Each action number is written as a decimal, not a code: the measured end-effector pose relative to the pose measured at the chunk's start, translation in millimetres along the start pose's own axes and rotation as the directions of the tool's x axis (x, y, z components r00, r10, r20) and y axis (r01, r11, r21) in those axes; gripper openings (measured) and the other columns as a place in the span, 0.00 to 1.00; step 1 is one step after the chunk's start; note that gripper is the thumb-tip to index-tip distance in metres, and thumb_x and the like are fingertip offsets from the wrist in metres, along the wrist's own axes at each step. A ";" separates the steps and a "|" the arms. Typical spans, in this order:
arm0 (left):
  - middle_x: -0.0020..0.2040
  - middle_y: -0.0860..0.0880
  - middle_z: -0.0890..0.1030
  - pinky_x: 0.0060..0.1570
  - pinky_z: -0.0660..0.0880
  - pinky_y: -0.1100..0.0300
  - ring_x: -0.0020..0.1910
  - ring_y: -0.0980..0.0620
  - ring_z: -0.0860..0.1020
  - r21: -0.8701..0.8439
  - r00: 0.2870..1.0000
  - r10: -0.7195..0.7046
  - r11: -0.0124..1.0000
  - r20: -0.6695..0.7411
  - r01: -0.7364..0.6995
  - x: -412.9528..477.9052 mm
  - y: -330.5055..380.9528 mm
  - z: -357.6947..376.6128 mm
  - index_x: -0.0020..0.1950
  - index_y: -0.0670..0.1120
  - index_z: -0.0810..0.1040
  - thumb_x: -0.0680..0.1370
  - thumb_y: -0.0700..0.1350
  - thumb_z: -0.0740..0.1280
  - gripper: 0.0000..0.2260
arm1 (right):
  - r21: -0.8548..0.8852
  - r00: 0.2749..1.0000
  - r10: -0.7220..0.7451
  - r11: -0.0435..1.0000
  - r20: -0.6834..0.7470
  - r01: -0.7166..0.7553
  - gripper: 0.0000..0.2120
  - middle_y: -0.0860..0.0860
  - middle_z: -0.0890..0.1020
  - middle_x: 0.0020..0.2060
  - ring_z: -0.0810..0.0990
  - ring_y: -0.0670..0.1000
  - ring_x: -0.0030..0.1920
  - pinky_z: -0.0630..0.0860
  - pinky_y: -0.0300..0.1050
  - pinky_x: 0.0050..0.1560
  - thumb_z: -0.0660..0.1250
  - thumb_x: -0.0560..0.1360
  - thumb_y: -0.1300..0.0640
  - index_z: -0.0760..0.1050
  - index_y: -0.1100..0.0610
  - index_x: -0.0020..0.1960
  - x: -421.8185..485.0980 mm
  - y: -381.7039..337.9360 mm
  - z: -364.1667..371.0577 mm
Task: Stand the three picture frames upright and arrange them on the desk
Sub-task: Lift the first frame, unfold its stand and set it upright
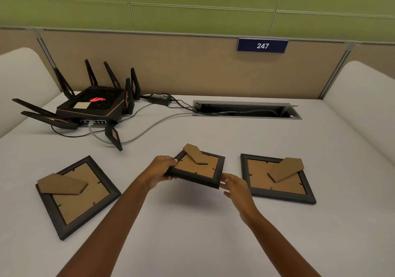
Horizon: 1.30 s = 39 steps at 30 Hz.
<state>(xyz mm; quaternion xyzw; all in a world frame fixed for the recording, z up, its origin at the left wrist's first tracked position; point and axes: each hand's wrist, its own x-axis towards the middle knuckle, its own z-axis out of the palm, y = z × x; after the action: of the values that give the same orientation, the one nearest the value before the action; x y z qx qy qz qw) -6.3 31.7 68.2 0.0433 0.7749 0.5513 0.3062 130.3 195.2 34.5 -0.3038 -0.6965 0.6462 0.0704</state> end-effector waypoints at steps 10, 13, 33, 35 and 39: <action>0.36 0.40 0.75 0.18 0.73 0.69 0.29 0.49 0.76 -0.240 0.991 -0.131 0.961 0.038 0.136 -2.8 48.7 12.9 0.39 0.37 0.72 0.78 0.36 0.58 0.09 | -0.468 0.839 -0.544 0.744 -0.012 0.476 0.18 0.61 0.71 0.64 0.69 0.57 0.65 0.66 0.40 0.63 0.65 0.73 0.65 0.71 0.60 0.62 36.1 -17.3 -26.3; 0.27 0.40 0.81 0.19 0.74 0.69 0.20 0.52 0.78 -0.291 0.986 -0.138 0.943 0.097 0.161 -7.0 62.4 11.4 0.41 0.36 0.73 0.78 0.37 0.58 0.09 | -0.322 0.783 -0.622 0.740 0.009 0.591 0.09 0.58 0.77 0.54 0.74 0.54 0.58 0.66 0.27 0.57 0.63 0.74 0.68 0.75 0.64 0.54 41.9 -27.3 -36.1; 0.70 0.41 0.70 0.70 0.60 0.44 0.69 0.40 0.67 -0.208 0.993 -0.109 0.971 0.046 0.116 28.9 28.4 33.6 0.68 0.41 0.67 0.73 0.68 0.38 0.39 | 0.276 0.959 -0.282 0.924 0.017 0.266 0.08 0.44 0.80 0.45 0.81 0.44 0.43 0.80 0.31 0.34 0.59 0.77 0.57 0.70 0.51 0.55 78.2 -28.8 -28.3; 0.69 0.41 0.71 0.70 0.60 0.44 0.68 0.42 0.69 -0.292 0.997 -0.069 0.953 0.042 0.079 31.5 24.8 36.0 0.66 0.43 0.70 0.74 0.67 0.38 0.37 | 0.263 0.964 -0.260 0.935 0.045 0.240 0.07 0.44 0.80 0.45 0.81 0.44 0.43 0.80 0.30 0.34 0.59 0.77 0.57 0.70 0.51 0.55 81.1 -26.4 -23.7; 0.69 0.42 0.72 0.71 0.61 0.42 0.67 0.40 0.70 -0.469 1.000 -0.021 0.883 0.022 0.029 37.6 19.7 40.2 0.68 0.46 0.69 0.76 0.65 0.40 0.34 | 0.238 0.968 -0.232 0.949 0.092 0.205 0.14 0.49 0.78 0.52 0.79 0.49 0.50 0.79 0.33 0.40 0.59 0.77 0.58 0.69 0.57 0.63 87.3 -21.5 -13.6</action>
<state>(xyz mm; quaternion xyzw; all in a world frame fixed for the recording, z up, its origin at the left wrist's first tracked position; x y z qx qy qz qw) -21.1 87.9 61.2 -0.0375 0.6168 0.7179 0.3207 59.5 252.2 31.2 -0.1757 -0.6506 0.7265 0.1343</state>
